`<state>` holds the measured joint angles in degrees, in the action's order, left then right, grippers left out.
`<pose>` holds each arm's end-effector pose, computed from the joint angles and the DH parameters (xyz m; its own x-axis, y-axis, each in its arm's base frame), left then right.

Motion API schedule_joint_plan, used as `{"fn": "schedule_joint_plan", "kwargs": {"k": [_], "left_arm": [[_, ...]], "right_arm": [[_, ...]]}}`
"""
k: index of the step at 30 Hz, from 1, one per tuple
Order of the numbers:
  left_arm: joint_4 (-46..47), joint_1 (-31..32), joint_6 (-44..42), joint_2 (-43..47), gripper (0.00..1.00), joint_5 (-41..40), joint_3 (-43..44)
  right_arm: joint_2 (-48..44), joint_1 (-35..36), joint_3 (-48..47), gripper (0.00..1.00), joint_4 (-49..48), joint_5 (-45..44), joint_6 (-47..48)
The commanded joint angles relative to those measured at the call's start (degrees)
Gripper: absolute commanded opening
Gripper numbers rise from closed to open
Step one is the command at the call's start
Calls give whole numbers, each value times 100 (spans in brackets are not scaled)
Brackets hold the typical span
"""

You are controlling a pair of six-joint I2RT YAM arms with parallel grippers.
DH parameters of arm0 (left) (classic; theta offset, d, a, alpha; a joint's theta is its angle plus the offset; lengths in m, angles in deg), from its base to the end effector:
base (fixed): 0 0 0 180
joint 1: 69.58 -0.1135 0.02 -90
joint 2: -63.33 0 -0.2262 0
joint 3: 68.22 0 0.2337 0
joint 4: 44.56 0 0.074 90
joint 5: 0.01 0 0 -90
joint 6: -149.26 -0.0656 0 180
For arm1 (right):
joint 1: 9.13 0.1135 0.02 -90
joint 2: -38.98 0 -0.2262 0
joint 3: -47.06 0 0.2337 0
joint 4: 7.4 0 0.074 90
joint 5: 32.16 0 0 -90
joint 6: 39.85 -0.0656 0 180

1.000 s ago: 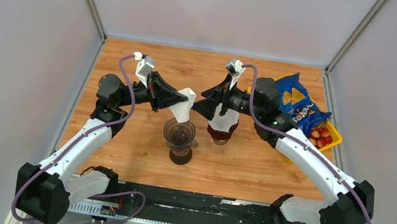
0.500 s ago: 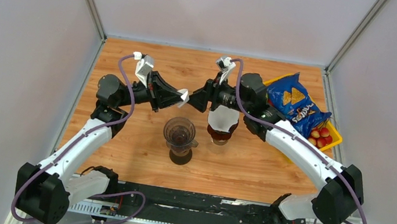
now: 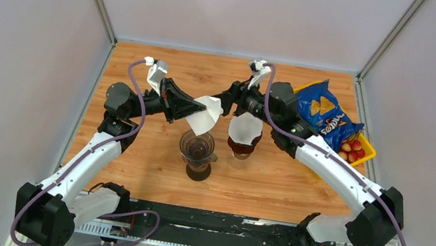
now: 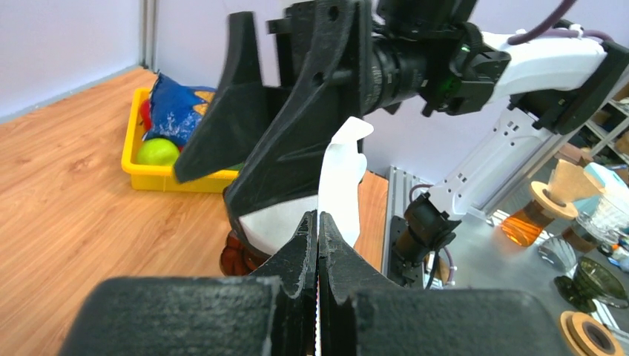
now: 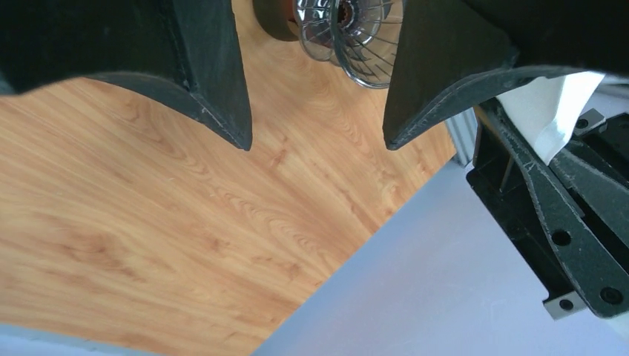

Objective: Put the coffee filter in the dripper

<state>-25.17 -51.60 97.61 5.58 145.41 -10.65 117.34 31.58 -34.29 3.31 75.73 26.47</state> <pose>0.2097 -0.1249 0.3407 -0.3221 -0.2657 -0.9087 0.9115 0.1721 -0.3735 0.2468 0.2389 0.3289 -0.4352 0.1297 -0.8909 -0.7389 0.5140 0.4358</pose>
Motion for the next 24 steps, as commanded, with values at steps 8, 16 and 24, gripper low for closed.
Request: {"fn": "schedule_joint_plan", "kwargs": {"k": [8, 16, 24], "left_arm": [[-574, 21, -406, 332, 0, -615, 122], [-713, 22, -381, 304, 0, -993, 188], [-963, 22, -445, 221, 0, -1297, 280]], "right_arm": [[-1547, 33, 853, 81, 390, -2249, 632], [-1384, 32, 744, 81, 602, -1090, 616], [-1147, 34, 542, 80, 597, -127, 638]]}}
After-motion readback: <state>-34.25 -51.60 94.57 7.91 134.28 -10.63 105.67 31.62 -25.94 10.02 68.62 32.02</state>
